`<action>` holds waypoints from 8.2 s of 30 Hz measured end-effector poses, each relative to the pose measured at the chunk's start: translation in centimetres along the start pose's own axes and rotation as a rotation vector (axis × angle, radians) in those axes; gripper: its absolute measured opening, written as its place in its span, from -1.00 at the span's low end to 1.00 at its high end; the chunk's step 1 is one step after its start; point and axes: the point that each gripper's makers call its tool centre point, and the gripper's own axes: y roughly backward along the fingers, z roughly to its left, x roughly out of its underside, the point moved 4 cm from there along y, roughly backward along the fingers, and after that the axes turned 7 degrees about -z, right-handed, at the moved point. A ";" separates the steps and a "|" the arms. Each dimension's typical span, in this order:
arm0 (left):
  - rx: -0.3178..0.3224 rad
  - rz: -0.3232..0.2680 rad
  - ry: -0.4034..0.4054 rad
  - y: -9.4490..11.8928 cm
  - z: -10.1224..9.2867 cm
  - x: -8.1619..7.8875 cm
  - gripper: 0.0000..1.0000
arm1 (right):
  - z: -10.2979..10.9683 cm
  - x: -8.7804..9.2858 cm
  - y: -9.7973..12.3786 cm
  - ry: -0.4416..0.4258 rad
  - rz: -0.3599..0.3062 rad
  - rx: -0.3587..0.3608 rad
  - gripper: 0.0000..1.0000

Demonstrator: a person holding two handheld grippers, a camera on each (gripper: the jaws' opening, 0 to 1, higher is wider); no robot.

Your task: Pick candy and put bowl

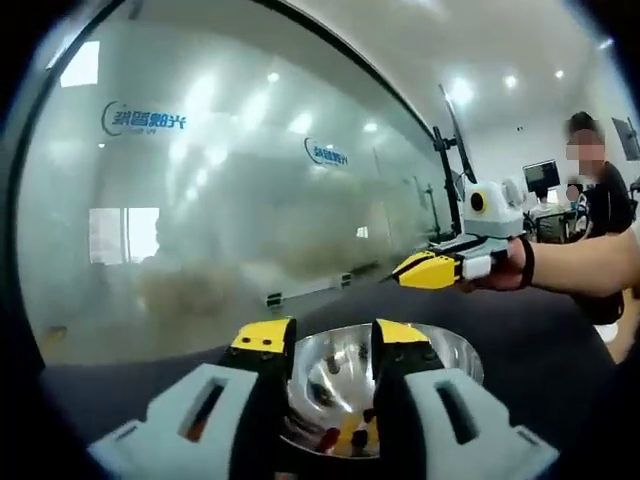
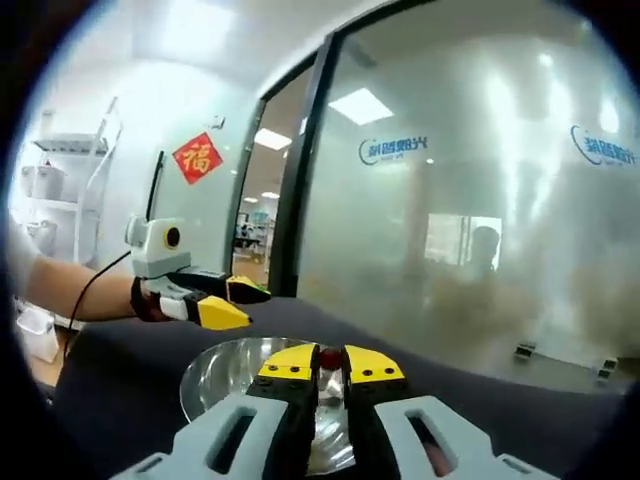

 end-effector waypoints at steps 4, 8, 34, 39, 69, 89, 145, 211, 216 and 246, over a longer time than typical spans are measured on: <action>-0.010 -0.007 -0.006 0.2 0.1 0.0 -0.56 | 0.9 -0.8 -0.2 0.029 -0.068 -0.043 -0.43; 0.002 -0.003 -0.011 0.4 -0.3 0.3 -0.56 | 0.7 -0.6 -0.2 -0.004 -0.073 -0.048 -0.55; 0.392 0.349 -0.006 7.3 -11.7 10.8 -0.60 | 1.1 13.3 14.9 -0.075 0.309 -0.231 -0.69; 0.365 0.314 0.008 5.2 -11.7 10.8 -0.61 | 1.3 13.9 12.6 -0.084 0.305 -0.232 -0.71; 0.430 0.306 0.019 2.8 -13.7 11.6 -0.94 | 3.6 14.0 7.3 -0.032 0.262 -0.310 -0.91; 0.240 0.054 -0.073 7.5 -8.8 0.3 -0.94 | 5.9 6.0 9.6 -0.009 0.116 -0.245 -0.91; 0.409 0.292 0.007 6.0 -13.7 10.5 -0.54 | 4.5 13.4 11.2 -0.055 0.295 -0.256 -0.56; 0.366 0.261 0.003 6.3 -12.5 10.7 -0.59 | 2.4 -2.0 -1.1 -0.028 -0.097 -0.067 -0.32; 0.363 0.259 0.003 6.3 -12.5 10.7 -0.58 | 1.7 -1.1 1.0 -0.037 -0.102 -0.039 -0.35; 0.370 0.256 -0.060 8.4 -13.0 9.9 -0.58 | -0.2 12.4 11.2 -0.127 0.248 0.399 -0.87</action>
